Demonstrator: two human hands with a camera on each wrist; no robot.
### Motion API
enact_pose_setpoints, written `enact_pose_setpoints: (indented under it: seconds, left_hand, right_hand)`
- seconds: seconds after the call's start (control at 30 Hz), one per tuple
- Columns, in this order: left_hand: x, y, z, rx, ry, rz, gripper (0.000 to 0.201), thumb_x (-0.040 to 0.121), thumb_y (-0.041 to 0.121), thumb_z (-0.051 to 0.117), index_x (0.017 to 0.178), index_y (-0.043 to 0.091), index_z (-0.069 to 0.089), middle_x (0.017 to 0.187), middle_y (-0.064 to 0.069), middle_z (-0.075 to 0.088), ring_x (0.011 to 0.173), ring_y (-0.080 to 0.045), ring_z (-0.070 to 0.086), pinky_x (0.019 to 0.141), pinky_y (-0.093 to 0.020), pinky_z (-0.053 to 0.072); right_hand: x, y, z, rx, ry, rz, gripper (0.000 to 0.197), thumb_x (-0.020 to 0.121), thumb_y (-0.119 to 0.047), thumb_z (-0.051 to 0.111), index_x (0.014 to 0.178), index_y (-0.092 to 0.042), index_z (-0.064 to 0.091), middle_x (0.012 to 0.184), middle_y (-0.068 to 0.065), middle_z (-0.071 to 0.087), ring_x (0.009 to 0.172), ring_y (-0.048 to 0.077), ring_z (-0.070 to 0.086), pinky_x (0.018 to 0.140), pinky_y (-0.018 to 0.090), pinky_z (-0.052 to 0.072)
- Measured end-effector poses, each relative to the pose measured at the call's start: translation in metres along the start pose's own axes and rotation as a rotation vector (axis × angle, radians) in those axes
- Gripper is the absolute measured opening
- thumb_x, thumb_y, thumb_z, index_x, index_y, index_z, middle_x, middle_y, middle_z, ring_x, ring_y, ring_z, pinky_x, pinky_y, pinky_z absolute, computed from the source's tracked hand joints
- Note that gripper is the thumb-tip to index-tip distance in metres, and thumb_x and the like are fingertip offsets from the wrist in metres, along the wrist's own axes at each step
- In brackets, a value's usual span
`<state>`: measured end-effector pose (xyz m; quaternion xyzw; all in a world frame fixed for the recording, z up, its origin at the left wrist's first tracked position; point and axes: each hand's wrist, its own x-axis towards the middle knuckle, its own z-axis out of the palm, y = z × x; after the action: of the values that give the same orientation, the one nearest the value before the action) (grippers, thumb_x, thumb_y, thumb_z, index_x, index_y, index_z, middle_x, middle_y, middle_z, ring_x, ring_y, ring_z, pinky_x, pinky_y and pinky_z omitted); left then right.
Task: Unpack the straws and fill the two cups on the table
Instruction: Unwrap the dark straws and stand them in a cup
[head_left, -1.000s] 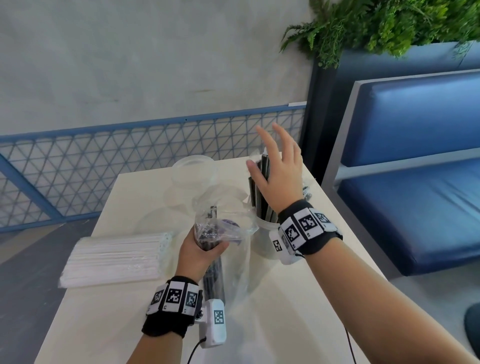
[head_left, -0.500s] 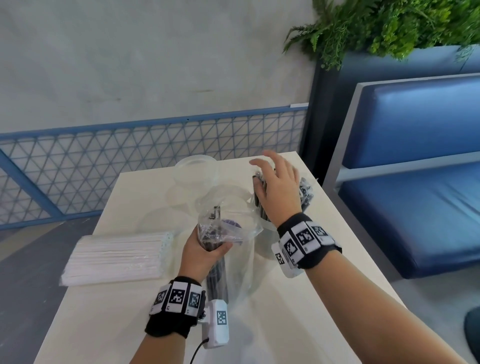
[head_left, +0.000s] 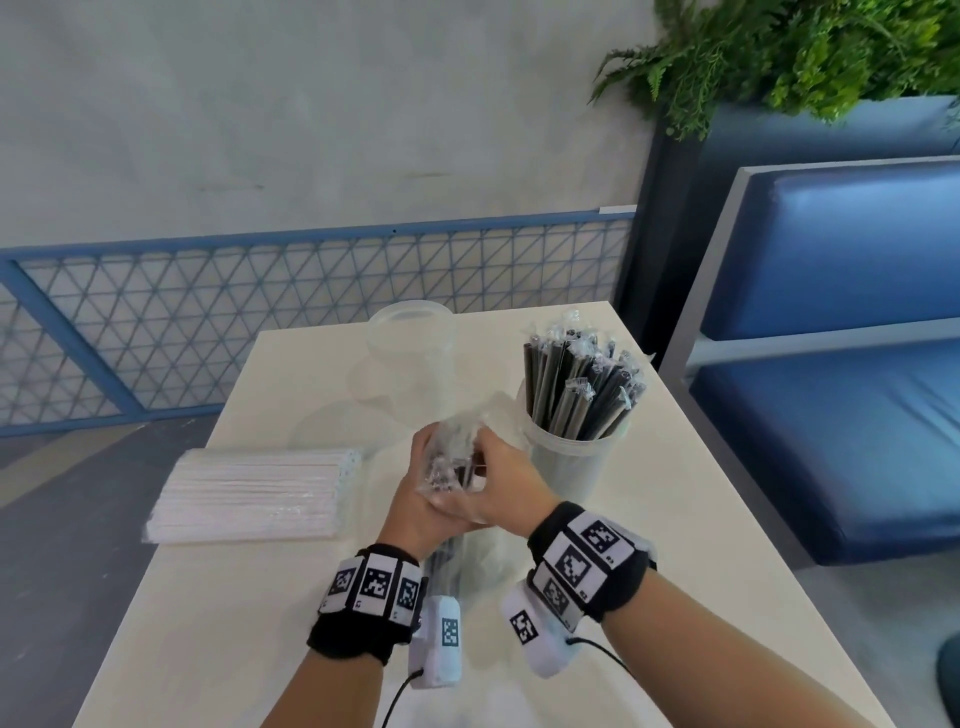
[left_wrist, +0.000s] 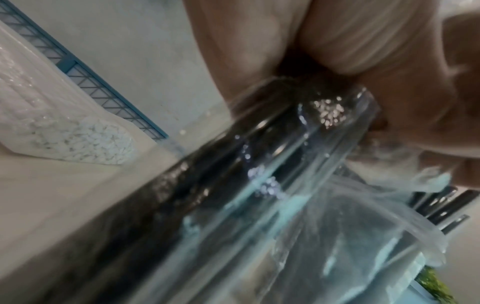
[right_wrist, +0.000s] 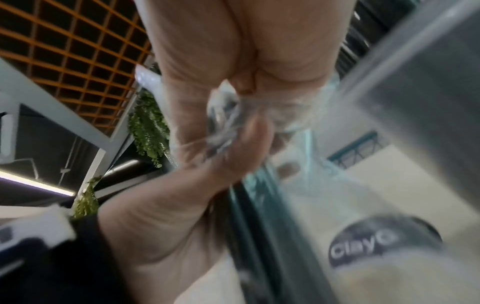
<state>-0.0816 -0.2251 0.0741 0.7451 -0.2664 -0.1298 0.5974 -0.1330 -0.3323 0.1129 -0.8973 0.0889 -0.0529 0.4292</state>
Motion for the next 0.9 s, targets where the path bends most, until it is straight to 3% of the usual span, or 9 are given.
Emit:
enact_pose_setpoints:
  seconds: [0.17, 0.23, 0.3, 0.4, 0.5, 0.6, 0.7, 0.8, 0.9]
  left_hand:
    - [-0.001, 0.0, 0.009, 0.021, -0.095, -0.026, 0.128, 0.049, 0.005, 0.09, 0.143, 0.032, 0.007, 0.117, 0.029, 0.039, 0.101, 0.029, 0.042, 0.08, 0.003, 0.038]
    - [-0.001, -0.003, 0.008, 0.021, -0.12, -0.022, 0.133, 0.045, 0.011, 0.092, 0.144, 0.032, 0.005, 0.123, 0.024, 0.042, 0.111, 0.021, 0.043, 0.085, 0.0, 0.039]
    - [-0.001, -0.007, 0.006, 0.043, -0.119, -0.032, 0.123, 0.048, 0.012, 0.091, 0.143, 0.028, 0.015, 0.123, 0.024, 0.046, 0.114, 0.012, 0.046, 0.087, -0.003, 0.041]
    - [-0.003, -0.009, 0.003, 0.093, -0.099, -0.123, 0.084, 0.059, 0.019, 0.086, 0.131, 0.017, 0.044, 0.104, 0.02, 0.06, 0.1, 0.004, 0.058, 0.077, -0.006, 0.046]
    - [-0.004, -0.015, 0.004, 0.117, -0.104, -0.17, 0.056, 0.07, 0.024, 0.078, 0.119, 0.012, 0.055, 0.093, 0.016, 0.065, 0.091, -0.002, 0.062, 0.071, -0.006, 0.045]
    - [-0.005, -0.017, 0.008, 0.102, -0.073, -0.158, 0.037, 0.079, 0.021, 0.07, 0.112, 0.011, 0.055, 0.084, 0.015, 0.063, 0.08, -0.006, 0.063, 0.068, -0.013, 0.046]
    - [-0.004, -0.02, 0.008, 0.054, -0.088, -0.156, 0.038, 0.08, 0.017, 0.07, 0.113, 0.013, 0.05, 0.065, 0.008, 0.061, 0.045, 0.0, 0.053, 0.044, -0.015, 0.039]
    - [-0.002, -0.027, 0.003, -0.011, -0.049, -0.152, 0.048, 0.073, 0.018, 0.074, 0.114, 0.014, 0.05, 0.064, 0.008, 0.064, 0.048, -0.004, 0.054, 0.053, -0.021, 0.044]
    - [0.0, -0.031, 0.002, -0.06, -0.004, -0.155, 0.039, 0.076, 0.007, 0.073, 0.109, 0.003, 0.053, 0.059, 0.007, 0.065, 0.051, -0.007, 0.056, 0.054, -0.021, 0.045]
  right_hand:
    - [0.005, 0.013, 0.028, 0.245, 0.179, 0.201, 0.035, 0.076, -0.027, 0.069, 0.102, -0.007, 0.058, 0.094, 0.007, 0.066, 0.089, 0.02, 0.063, 0.084, 0.033, 0.052]
    - [0.005, 0.016, 0.023, 0.296, 0.156, 0.203, 0.029, 0.081, -0.02, 0.067, 0.104, -0.004, 0.06, 0.093, 0.005, 0.066, 0.086, 0.018, 0.063, 0.08, 0.03, 0.05]
    - [0.003, 0.015, 0.016, 0.377, 0.162, 0.19, 0.024, 0.081, -0.018, 0.069, 0.099, -0.004, 0.065, 0.09, 0.005, 0.069, 0.086, 0.018, 0.066, 0.08, 0.034, 0.054]
    - [0.006, 0.013, 0.008, 0.426, 0.197, 0.145, 0.017, 0.079, -0.018, 0.071, 0.092, -0.007, 0.068, 0.083, 0.002, 0.07, 0.082, 0.016, 0.068, 0.075, 0.028, 0.057]
    - [0.011, 0.009, -0.005, 0.585, 0.289, 0.155, 0.014, 0.078, -0.011, 0.07, 0.091, -0.007, 0.066, 0.092, 0.015, 0.071, 0.087, 0.027, 0.069, 0.083, 0.047, 0.056]
    - [0.016, -0.001, -0.023, 0.697, 0.396, 0.134, 0.018, 0.074, -0.008, 0.07, 0.089, 0.001, 0.065, 0.091, 0.024, 0.068, 0.088, 0.036, 0.066, 0.084, 0.055, 0.053]
    - [0.016, -0.014, -0.041, 0.752, 0.499, 0.081, 0.018, 0.068, -0.02, 0.073, 0.078, -0.006, 0.066, 0.079, 0.018, 0.068, 0.077, 0.035, 0.066, 0.079, 0.052, 0.056]
    - [0.017, -0.022, -0.058, 0.888, 0.483, 0.006, 0.008, 0.074, -0.014, 0.074, 0.075, -0.01, 0.067, 0.074, 0.009, 0.067, 0.073, 0.024, 0.064, 0.078, 0.043, 0.055]
    - [0.012, -0.023, -0.057, 0.773, 0.341, -0.032, 0.02, 0.074, -0.013, 0.075, 0.09, -0.007, 0.066, 0.091, 0.01, 0.069, 0.087, 0.021, 0.067, 0.084, 0.036, 0.055]
